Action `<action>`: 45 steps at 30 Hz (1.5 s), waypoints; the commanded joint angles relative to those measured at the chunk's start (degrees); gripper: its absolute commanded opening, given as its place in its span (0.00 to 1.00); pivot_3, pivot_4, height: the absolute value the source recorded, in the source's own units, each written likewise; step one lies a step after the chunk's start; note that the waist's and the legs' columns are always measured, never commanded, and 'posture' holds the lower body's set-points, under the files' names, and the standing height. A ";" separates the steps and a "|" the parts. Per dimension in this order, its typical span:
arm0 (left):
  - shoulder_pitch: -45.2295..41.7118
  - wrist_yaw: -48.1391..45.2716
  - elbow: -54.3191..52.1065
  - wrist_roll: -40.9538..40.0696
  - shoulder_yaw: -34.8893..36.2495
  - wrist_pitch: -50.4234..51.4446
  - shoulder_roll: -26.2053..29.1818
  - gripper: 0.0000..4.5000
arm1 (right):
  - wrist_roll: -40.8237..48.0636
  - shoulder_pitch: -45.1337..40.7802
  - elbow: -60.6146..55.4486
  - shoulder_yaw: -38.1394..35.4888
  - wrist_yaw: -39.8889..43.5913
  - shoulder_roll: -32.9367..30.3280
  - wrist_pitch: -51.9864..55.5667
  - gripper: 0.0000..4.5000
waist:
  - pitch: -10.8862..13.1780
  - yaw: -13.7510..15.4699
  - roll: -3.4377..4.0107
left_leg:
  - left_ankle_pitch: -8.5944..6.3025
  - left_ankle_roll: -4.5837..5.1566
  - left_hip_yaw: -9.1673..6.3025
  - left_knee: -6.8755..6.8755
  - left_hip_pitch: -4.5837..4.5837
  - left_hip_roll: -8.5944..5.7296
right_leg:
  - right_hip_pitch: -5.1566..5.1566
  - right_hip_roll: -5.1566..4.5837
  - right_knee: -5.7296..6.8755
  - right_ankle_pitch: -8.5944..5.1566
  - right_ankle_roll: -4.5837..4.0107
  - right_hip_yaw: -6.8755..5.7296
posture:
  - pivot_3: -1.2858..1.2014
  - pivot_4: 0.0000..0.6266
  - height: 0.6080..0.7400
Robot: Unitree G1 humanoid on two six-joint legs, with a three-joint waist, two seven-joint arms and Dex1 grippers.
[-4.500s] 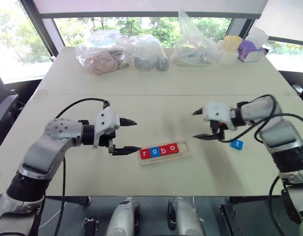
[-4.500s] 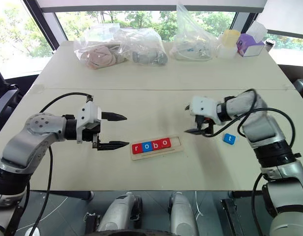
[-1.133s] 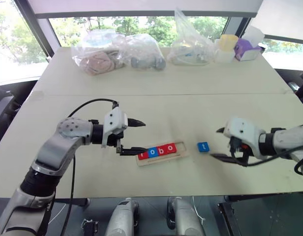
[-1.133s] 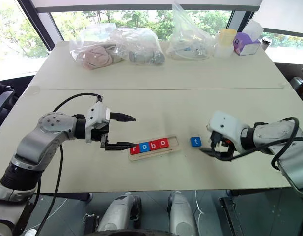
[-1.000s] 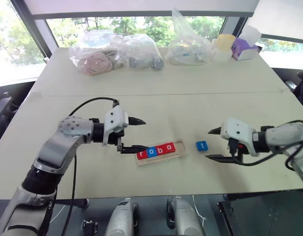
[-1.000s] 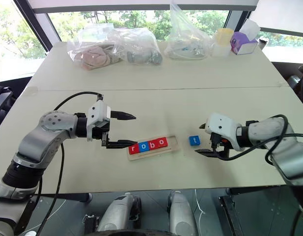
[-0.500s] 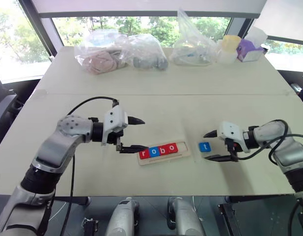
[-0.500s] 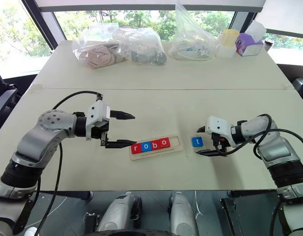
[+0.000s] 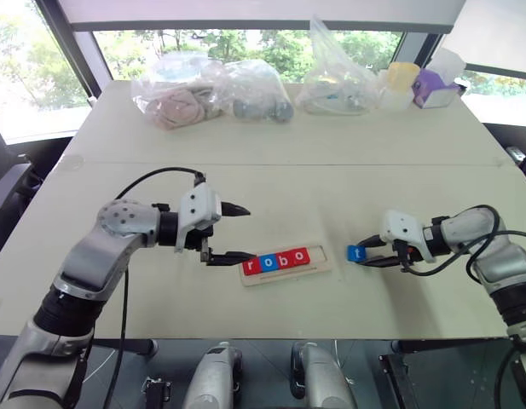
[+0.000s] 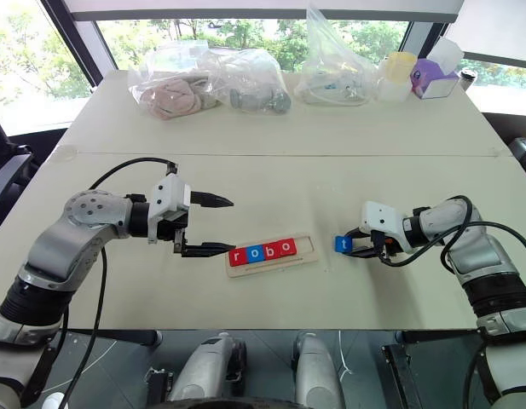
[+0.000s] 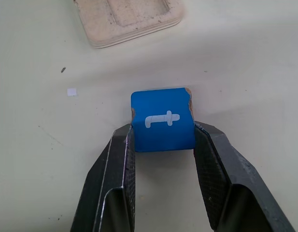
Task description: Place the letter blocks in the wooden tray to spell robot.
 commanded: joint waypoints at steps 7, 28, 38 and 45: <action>-0.43 -0.10 -2.03 -0.63 1.38 -0.24 0.51 1.00 | 4.16 -2.46 -16.27 -1.23 1.31 -0.13 9.73 0.25 | 0.00 -0.03 0.01 | 0.00 0.00 0.00 0.00 -0.01 0.02 | -0.05 0.01 0.06 0.00 0.01 0.00 | 0.52 0.24 1.00; 1.33 0.98 -5.71 -2.17 2.74 2.31 1.47 1.00 | -1.77 -9.65 -9.88 6.93 3.95 6.30 7.09 0.25 | 0.00 -0.05 0.01 | 0.01 -0.01 0.01 0.00 -0.02 0.02 | -0.05 0.02 0.06 0.00 0.01 0.00 | 0.52 0.24 1.00; 1.65 1.86 -6.32 -2.53 2.70 2.74 1.67 1.00 | -3.08 -10.99 -7.62 7.20 4.81 7.80 5.98 0.25 | 0.00 -0.05 0.01 | 0.01 -0.01 0.01 0.00 -0.02 0.01 | -0.04 0.03 0.07 0.01 0.01 0.00 | 0.52 0.24 1.00; 1.60 2.00 -6.07 -2.47 2.64 2.61 1.66 1.00 | -3.65 -11.13 -7.43 7.43 4.95 8.70 5.90 0.25 | 0.00 -0.07 0.01 | 0.02 -0.02 0.01 0.00 -0.01 0.01 | -0.04 0.04 0.09 0.02 0.02 0.00 | 0.52 0.24 1.00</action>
